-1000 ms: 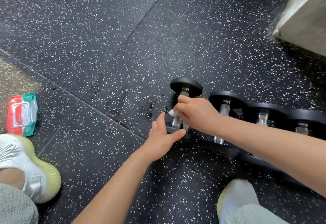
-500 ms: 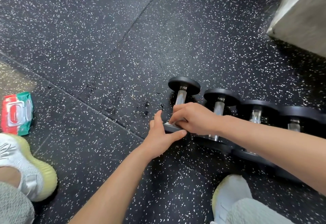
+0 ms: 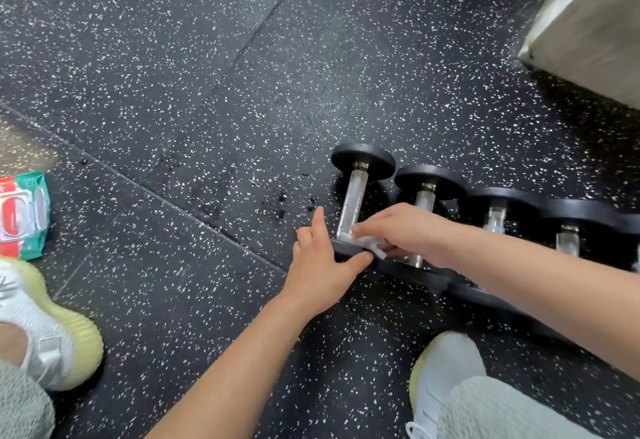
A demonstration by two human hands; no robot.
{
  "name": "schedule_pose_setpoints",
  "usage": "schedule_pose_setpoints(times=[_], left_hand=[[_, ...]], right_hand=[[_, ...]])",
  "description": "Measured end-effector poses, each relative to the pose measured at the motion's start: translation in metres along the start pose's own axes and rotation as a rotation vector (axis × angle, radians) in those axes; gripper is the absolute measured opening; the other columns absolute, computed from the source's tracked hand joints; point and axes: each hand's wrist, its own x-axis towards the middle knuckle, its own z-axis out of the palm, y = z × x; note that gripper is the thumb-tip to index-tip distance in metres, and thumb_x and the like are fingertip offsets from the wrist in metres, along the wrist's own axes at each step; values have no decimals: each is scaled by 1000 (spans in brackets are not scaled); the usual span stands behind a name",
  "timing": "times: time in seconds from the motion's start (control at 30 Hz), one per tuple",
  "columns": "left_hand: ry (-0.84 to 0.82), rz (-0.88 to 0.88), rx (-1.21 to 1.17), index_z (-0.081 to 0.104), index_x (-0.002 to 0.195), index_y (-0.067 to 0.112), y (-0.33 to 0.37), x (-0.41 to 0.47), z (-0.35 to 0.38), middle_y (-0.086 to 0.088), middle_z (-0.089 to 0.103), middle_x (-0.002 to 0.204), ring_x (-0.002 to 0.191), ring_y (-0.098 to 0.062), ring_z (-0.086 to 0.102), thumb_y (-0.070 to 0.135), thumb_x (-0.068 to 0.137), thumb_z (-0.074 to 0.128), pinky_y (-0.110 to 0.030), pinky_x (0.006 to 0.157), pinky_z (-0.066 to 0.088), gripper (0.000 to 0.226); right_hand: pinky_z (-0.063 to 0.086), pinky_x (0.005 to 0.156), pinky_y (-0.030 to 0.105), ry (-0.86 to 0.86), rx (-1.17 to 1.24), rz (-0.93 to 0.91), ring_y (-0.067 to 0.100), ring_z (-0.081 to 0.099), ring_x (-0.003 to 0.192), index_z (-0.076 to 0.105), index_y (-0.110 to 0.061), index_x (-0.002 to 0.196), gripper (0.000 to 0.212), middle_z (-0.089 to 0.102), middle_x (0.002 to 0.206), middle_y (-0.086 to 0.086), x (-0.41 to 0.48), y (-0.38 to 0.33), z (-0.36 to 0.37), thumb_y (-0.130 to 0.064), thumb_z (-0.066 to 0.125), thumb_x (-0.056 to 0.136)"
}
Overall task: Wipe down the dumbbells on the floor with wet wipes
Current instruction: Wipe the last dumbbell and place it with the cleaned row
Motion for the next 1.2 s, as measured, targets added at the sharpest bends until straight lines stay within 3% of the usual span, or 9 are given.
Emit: schedule_pose_setpoints(times=[0.1,0.27,0.4,0.53,0.67,0.9,1.0,1.1,1.2], left_hand=[[6,0,-16,-7,165,36,-1,0,-1,3,23,156,150,-22,23,63,87,71,-41,118,29,114],[0,-8,-41,-6,164,41,-6,3,-3,2,27,155,149,-22,26,64,84,73,-42,118,31,115],[-11,-8,-74,-4,163,43,-9,5,-4,2,27,155,148,-21,26,64,84,75,-40,116,30,114],[-20,-15,-99,-5,163,45,-11,5,-5,3,26,154,148,-19,26,65,82,75,-38,114,30,115],[-31,-27,-120,-5,159,54,-12,7,-6,5,27,154,148,-17,27,77,67,69,-44,121,31,120],[-30,-37,-127,-8,160,51,-10,6,-6,4,22,156,149,-19,27,64,76,75,-42,120,30,119],[-28,-35,-102,-10,161,48,-8,4,-7,5,21,157,148,-20,31,61,80,76,-40,116,33,119],[-35,-58,-13,-14,161,46,-3,1,-12,3,22,159,140,-23,46,65,81,72,-38,102,41,119],[-40,-93,83,-18,159,47,3,-1,-18,1,32,153,123,-28,59,69,77,66,-44,99,49,120]], right_hand=[[59,95,45,51,59,103,21,66,78,79,-5,102,35,75,89,12,7,-6,8,-33,82,82],[57,80,36,170,-12,36,17,61,73,79,-3,89,14,76,87,10,15,-8,27,-14,81,80],[59,85,39,147,61,0,22,66,76,70,-11,80,14,73,86,12,18,0,23,-6,82,79],[59,89,50,218,49,17,28,71,94,66,-13,97,31,72,97,9,21,16,28,-20,88,77],[58,82,43,294,19,-11,21,68,86,68,-22,87,28,71,87,-2,19,21,34,-33,90,73],[50,65,28,359,-203,-265,3,64,68,76,-31,77,9,69,67,-12,3,11,30,-37,83,79],[55,71,29,342,-296,-399,-1,66,72,79,-33,83,1,72,71,-16,0,7,27,-34,80,83],[56,76,29,290,-434,-566,0,68,78,81,-33,90,9,76,80,-15,0,3,23,-26,77,85],[52,76,20,229,-542,-729,2,70,82,82,-30,96,20,78,87,-14,2,2,17,-15,75,85]])
